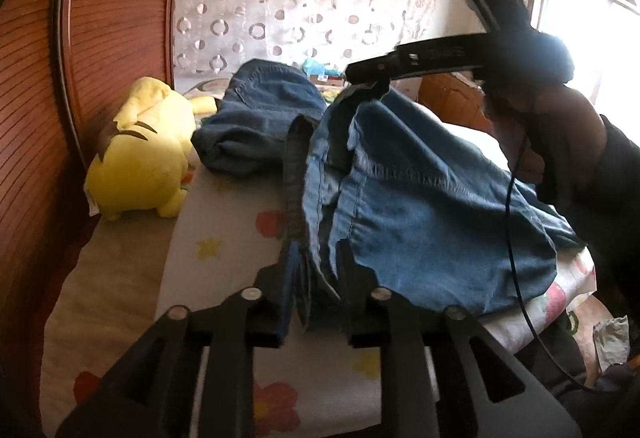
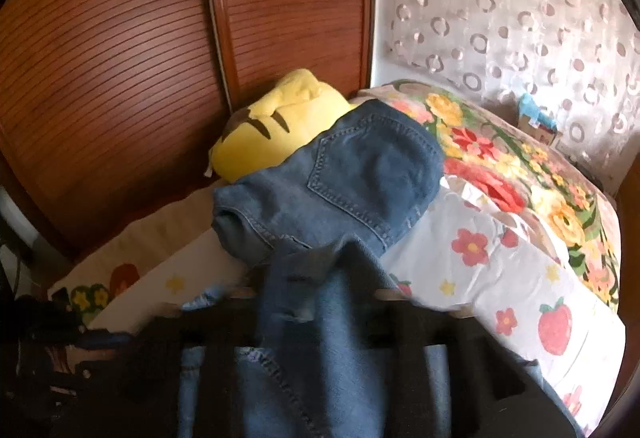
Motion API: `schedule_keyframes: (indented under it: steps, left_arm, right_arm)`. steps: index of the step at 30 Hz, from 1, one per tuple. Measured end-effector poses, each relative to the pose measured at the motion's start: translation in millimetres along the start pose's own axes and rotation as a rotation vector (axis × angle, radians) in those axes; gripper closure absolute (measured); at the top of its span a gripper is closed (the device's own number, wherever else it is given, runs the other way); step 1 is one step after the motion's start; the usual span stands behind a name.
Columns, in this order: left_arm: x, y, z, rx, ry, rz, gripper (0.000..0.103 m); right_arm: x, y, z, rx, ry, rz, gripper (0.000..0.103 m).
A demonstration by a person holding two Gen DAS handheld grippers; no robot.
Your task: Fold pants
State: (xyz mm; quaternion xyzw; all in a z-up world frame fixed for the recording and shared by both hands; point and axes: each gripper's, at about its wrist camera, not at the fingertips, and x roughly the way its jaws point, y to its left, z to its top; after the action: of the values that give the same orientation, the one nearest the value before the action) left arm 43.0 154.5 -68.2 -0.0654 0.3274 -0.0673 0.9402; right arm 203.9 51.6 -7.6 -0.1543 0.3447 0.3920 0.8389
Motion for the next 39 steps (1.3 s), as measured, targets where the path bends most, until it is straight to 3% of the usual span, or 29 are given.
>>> schedule_keyframes:
  steps: [6,12,19,24,32,33,36,39]
  left_arm:
    - [-1.7,-12.1,8.5,0.028,-0.017,-0.029,0.084]
    - [20.1,-24.5,13.1,0.054,0.017,-0.048,0.084]
    - [46.5,-24.5,9.4,0.063,0.075,-0.016,0.084]
    - [57.7,-26.6,4.9,0.071,0.105,0.003,0.082]
    - [60.4,-32.7,2.9,0.101,0.096,0.016,0.084]
    - [60.5,-32.6,2.7,0.104,0.096,0.014,0.091]
    - [56.5,-33.0,2.3,0.104,0.088,-0.001,0.1]
    - [44.8,-35.7,3.8,0.115,0.056,-0.009,0.103]
  right_arm:
    - [-47.4,-19.6,-19.4,0.019,-0.038,-0.035,0.044]
    - [-90.3,-50.9,-74.4,0.044,-0.023,-0.105,0.044]
    - [-105.0,-73.2,-155.0,0.128,0.042,-0.118,0.044]
    - [-104.0,-76.9,-194.3,0.184,0.071,-0.124,0.045]
    - [-104.0,-59.8,-207.3,0.192,0.05,-0.085,0.044]
    - [-102.9,-57.4,-207.0,0.188,0.048,-0.082,0.045]
    - [-99.3,-51.5,-204.3,0.176,0.046,-0.071,0.05]
    - [-97.6,-50.4,-203.3,0.168,0.043,-0.066,0.053]
